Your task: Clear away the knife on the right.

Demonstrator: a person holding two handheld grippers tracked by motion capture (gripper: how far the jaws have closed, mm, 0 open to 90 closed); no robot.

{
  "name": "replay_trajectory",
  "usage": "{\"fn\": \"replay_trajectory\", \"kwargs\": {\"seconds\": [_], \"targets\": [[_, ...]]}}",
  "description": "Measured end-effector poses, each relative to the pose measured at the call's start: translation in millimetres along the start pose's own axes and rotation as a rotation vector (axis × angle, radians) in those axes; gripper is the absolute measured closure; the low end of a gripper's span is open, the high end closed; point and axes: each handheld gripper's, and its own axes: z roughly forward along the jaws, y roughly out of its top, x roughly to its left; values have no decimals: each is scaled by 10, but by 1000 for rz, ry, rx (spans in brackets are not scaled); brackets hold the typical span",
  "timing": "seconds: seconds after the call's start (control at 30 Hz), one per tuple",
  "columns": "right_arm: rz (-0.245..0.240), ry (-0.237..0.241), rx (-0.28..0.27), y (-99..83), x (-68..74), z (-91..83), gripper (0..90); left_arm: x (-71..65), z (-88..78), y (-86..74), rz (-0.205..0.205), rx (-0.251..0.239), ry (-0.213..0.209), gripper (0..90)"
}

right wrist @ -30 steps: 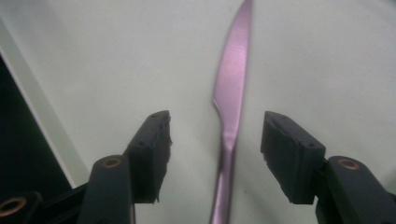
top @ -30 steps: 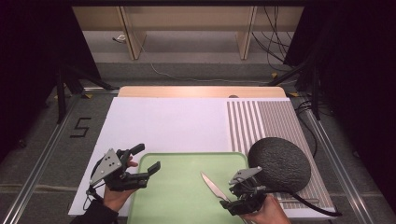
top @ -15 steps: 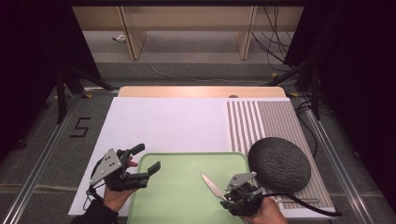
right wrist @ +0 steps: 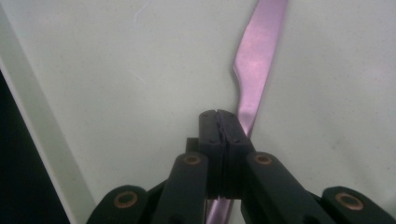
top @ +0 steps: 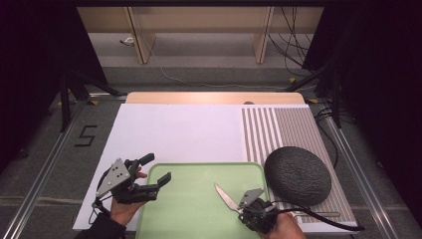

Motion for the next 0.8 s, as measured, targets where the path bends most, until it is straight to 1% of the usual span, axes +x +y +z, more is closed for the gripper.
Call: {"fn": "replay_trajectory", "kwargs": {"seconds": [0.07, 0.13, 0.17, 0.2, 0.27, 0.33, 0.37, 0.43, 0.47, 0.5, 0.57, 0.6, 0.73, 0.77, 0.8], "targets": [[4, 0, 0, 2, 8, 7, 899, 1, 0, 0, -1, 0, 0, 162], [5, -11, 7, 2, 9, 8, 900, 0, 0, 0, 0, 0, 1, 162], [-8, -21, 15, 0, 4, 6, 900, 0, 0, 0, 0, 0, 1, 162], [2, -32, 12, -1, 12, 14, 900, 0, 0, 0, 0, 1, 1, 162], [-11, -52, 21, -4, -3, 12, 900, 0, 0, 0, 0, 1, 1, 162], [-4, -69, 28, -7, -13, 3, 900, 0, -1, 0, -1, 0, 0, 162], [-13, -78, 34, -11, -21, -1, 900, 1, -1, 0, -1, 0, 0, 162], [-9, -95, 54, -15, -22, -12, 900, 1, -2, 0, 0, 0, 0, 162], [-8, -99, 57, -16, -30, -14, 900, 0, -3, 0, -1, -1, 0, 162], [4, -103, 63, -18, -31, -17, 900, 1, -3, 0, 0, -1, 0, 162], [1, -107, 68, -21, -44, -21, 900, 2, -4, 0, -1, -1, 1, 162], [6, -112, 72, -22, -44, -24, 900, 2, -3, 0, -1, -1, 1, 162], [15, -114, 90, -34, -65, -55, 900, 2, -3, 0, -1, 0, 1, 163], [27, -113, 94, -36, -62, -62, 900, 2, -4, 0, -1, -1, 1, 162], [25, -113, 90, -37, -71, -65, 900, 3, -4, 0, -2, -1, 1, 163]]}}
